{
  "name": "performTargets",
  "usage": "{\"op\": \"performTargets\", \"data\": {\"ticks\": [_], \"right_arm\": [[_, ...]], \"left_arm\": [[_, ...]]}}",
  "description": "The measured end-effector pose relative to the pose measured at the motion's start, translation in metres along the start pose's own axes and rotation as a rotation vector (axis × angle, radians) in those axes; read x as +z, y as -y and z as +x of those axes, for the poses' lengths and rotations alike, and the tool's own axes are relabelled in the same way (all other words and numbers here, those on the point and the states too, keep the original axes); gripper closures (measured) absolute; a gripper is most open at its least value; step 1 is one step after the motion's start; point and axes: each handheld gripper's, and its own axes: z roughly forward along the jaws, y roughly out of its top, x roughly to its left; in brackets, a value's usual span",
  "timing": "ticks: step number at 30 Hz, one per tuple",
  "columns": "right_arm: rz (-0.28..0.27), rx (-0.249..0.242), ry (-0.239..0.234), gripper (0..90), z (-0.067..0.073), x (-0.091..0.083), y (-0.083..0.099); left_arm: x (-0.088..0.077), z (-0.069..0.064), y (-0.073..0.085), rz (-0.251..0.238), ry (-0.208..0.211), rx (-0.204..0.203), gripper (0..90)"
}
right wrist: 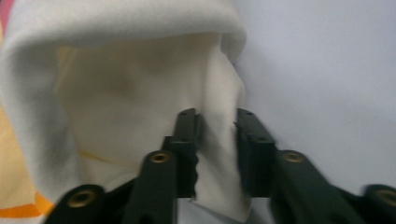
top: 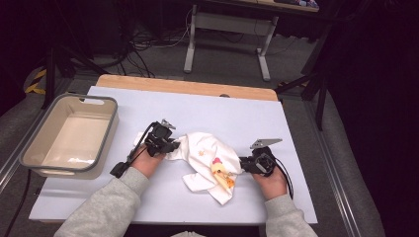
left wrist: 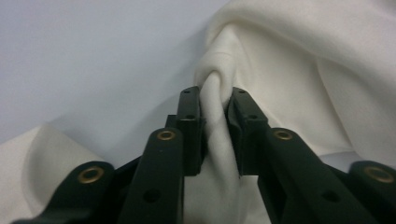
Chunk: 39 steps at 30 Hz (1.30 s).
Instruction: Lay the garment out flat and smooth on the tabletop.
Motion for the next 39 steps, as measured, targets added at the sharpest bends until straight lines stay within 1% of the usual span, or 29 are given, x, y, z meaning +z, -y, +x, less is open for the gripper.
{"op": "performTargets", "data": {"ticks": [1, 3, 4, 7, 8, 9, 11, 12, 13, 16, 17, 22, 24, 25, 27, 29, 31, 32, 35, 37, 39], "right_arm": [[0.004, -0.003, -0.011, 83.7, 0.001, 0.000, 0.000], [-0.003, -0.009, 0.005, 85.4, 0.003, -0.003, -0.001], [-0.013, -0.012, 0.015, 85.6, 0.003, -0.006, -0.002], [-0.070, -0.032, 0.063, 85.8, 0.006, -0.021, -0.006], [-0.092, -0.034, 0.080, 85.8, 0.006, -0.028, -0.007], [-0.114, -0.036, 0.097, 85.8, 0.006, -0.034, -0.009], [-0.150, -0.040, 0.131, 85.8, 0.006, -0.046, -0.011], [-0.175, -0.045, 0.148, 85.8, 0.006, -0.053, -0.013], [-0.185, -0.049, 0.159, 85.8, 0.006, -0.057, -0.014], [-0.223, -0.047, 0.186, 85.8, 0.005, -0.072, -0.018], [-0.237, -0.049, 0.194, 85.8, 0.005, -0.077, -0.020], [-0.269, -0.053, 0.230, 85.8, 0.003, -0.094, -0.026], [-0.282, -0.053, 0.243, 85.7, 0.000, -0.100, -0.029], [-0.286, -0.052, 0.251, 85.7, -0.001, -0.103, -0.030], [-0.293, -0.055, 0.268, 85.7, -0.003, -0.107, -0.033], [-0.303, -0.058, 0.289, 85.8, -0.006, -0.112, -0.037], [-0.311, -0.057, 0.301, 85.7, -0.008, -0.115, -0.039], [-0.315, -0.049, 0.309, 85.7, -0.010, -0.117, -0.041], [-0.322, -0.037, 0.327, 85.7, -0.016, -0.120, -0.042], [-0.319, -0.028, 0.336, 85.7, -0.021, -0.119, -0.042], [-0.309, -0.024, 0.343, 85.5, -0.024, -0.115, -0.041]], "left_arm": [[-0.001, -0.001, 0.000, 0.002, -0.003, 0.006, 80.0], [-0.004, -0.001, -0.001, -0.001, 0.001, 0.005, 82.7], [-0.006, -0.002, -0.001, -0.013, -0.003, 0.004, 83.1], [-0.018, -0.003, -0.003, -0.070, -0.014, 0.012, 83.5], [-0.023, -0.003, -0.004, -0.094, -0.016, 0.016, 83.5], [-0.027, -0.005, -0.005, -0.124, -0.022, 0.011, 83.5], [-0.036, -0.006, -0.007, -0.168, -0.032, 0.018, 83.5], [-0.039, -0.007, -0.008, -0.181, -0.034, 0.021, 83.6], [-0.043, -0.008, -0.009, -0.198, -0.037, 0.019, 83.5], [-0.051, -0.010, -0.013, -0.248, -0.044, 0.030, 83.5], [-0.053, -0.011, -0.015, -0.253, -0.040, 0.030, 83.5], [-0.060, -0.014, -0.022, -0.297, -0.060, 0.047, 83.5], [-0.062, -0.014, -0.025, -0.314, -0.067, 0.047, 83.5], [-0.062, -0.014, -0.025, -0.314, -0.067, 0.047, 83.4], [-0.066, -0.011, -0.030, -0.331, -0.083, 0.048, 83.3], [-0.069, -0.010, -0.033, -0.341, -0.089, 0.047, 83.3], [-0.071, -0.008, -0.035, -0.352, -0.101, 0.050, 83.3], [-0.070, -0.008, -0.035, -0.354, -0.097, 0.043, 83.3], [-0.069, -0.003, -0.036, -0.355, -0.104, 0.037, 82.8], [-0.065, 0.000, -0.036, -0.348, -0.104, 0.032, 82.5], [-0.060, 0.002, -0.037, -0.335, -0.110, 0.042, 82.5]]}}
